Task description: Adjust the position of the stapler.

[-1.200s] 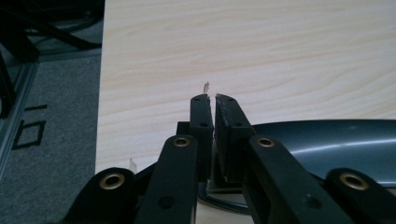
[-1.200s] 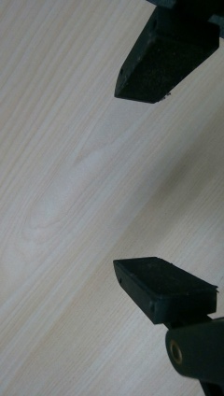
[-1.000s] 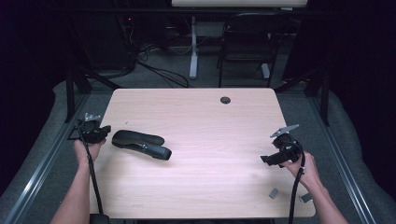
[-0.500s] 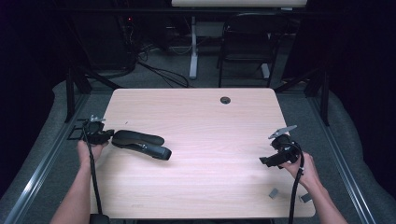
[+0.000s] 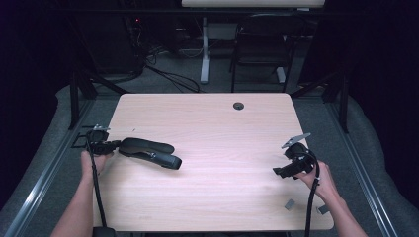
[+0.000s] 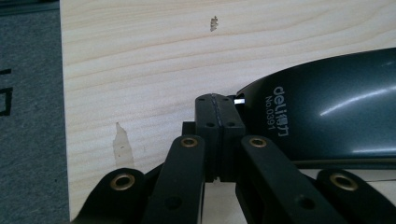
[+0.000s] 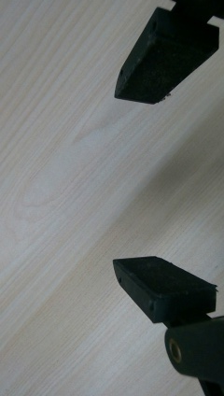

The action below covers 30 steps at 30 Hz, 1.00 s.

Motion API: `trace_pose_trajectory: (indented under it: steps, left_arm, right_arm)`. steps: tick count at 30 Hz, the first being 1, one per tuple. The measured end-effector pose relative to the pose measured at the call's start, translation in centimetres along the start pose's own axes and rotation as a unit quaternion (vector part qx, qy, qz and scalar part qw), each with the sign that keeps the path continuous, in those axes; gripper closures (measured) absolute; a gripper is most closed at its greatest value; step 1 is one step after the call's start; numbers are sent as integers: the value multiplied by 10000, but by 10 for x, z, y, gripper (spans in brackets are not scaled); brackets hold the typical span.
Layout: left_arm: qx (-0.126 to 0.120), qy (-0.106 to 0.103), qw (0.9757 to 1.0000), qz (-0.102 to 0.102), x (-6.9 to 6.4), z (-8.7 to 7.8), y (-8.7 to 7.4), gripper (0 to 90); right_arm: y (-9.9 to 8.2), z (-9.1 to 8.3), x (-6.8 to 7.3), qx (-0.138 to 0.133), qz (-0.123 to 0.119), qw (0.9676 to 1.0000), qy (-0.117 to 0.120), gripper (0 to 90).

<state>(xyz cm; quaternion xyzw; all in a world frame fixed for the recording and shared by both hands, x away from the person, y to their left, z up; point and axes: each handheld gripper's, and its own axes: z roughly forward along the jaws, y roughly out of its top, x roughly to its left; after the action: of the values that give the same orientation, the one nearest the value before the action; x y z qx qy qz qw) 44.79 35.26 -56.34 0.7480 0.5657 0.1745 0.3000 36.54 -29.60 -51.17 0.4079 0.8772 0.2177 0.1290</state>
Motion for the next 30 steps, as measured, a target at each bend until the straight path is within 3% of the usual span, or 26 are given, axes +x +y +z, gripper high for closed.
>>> trace_pose_trajectory:
  steps: [6, 13, 17, 23, 28, 30]
  left_arm:
    - [12, -67, 10000, 33, -2, 0, 0, 900]
    - [67, -185, 9996, 195, -9, 0, 0, 900]
    - [64, -154, 9995, 285, -13, 0, 1, 900]
    - [136, -282, 9987, 400, -19, 1, 2, 900]
    - [167, -380, 9980, 473, -21, 1, 2, 900]
    - [148, -421, 9973, 582, -25, 1, 2, 900]
  right_arm:
    - [0, 1, 0, 3, 43, 10000, -34, 149]
    - [1, 3, 0, 36, 37, 10000, -12, 149]
    - [0, 4, 0, -43, 90, 9999, 14, 150]
    - [1, 3, 0, 96, 7, 10000, 6, 150]
    - [0, 5, 1, 47, 52, 10000, 64, 150]
    - [0, 4, 0, 91, 26, 10000, 14, 150]
